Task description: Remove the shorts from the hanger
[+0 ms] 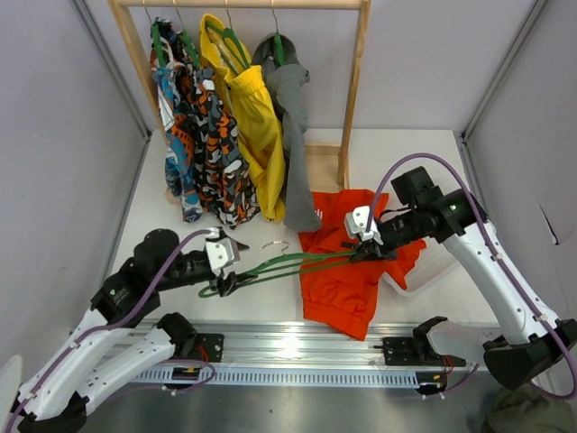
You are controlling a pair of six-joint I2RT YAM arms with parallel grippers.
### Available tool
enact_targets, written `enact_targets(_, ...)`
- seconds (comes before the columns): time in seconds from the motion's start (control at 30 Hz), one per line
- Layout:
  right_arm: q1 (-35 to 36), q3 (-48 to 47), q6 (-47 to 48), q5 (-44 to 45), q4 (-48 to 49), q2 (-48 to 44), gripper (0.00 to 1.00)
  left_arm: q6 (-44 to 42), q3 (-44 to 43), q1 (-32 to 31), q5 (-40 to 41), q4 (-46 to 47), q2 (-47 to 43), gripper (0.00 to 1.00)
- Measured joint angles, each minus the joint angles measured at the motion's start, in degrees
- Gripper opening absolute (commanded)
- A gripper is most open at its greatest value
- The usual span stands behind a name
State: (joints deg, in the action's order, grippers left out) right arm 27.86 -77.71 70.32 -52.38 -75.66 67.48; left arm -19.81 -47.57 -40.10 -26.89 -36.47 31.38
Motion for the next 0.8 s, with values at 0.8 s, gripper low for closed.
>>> enact_targets(0.8,-30.86,-25.46,-49.57,-4.11,23.78,-2.45,0.00,9.31,8.68,0.00,26.82,10.93,-16.41,0.99)
